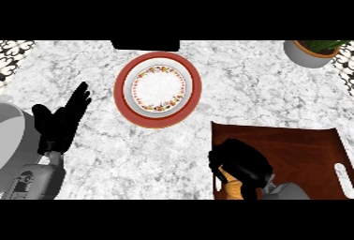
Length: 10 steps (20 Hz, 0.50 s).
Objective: Pick the croissant from the tray and place it in the plate
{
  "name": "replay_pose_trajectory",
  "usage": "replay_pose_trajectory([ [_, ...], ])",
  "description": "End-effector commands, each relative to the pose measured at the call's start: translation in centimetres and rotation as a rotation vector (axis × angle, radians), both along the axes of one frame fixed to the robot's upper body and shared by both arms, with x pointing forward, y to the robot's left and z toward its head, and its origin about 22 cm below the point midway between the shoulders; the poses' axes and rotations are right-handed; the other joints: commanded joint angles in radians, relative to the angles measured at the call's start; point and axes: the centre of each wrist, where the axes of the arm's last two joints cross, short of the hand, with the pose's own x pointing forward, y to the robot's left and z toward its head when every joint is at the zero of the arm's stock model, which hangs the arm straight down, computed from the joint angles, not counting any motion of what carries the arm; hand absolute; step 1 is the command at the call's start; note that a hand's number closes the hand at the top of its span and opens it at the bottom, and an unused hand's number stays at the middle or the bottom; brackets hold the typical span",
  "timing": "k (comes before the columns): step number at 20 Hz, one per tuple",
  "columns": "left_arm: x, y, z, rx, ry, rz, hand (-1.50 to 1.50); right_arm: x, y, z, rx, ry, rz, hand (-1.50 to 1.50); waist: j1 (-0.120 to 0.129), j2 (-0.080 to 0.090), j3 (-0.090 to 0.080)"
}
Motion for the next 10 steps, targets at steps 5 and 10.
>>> replay_pose_trajectory([
  [5,-0.3,-0.4,-0.9,0.002,0.029,-0.020,0.00,-0.7,8.5,7.1,0.294,-0.305,-0.252,1.50,0.016,-0.001,0.022],
  [10,0.5,-1.1,-0.3,-0.010,0.010,-0.019,0.00,-0.9,11.4,8.6,0.374,-0.391,-0.471,1.50,0.034,0.012,0.022],
])
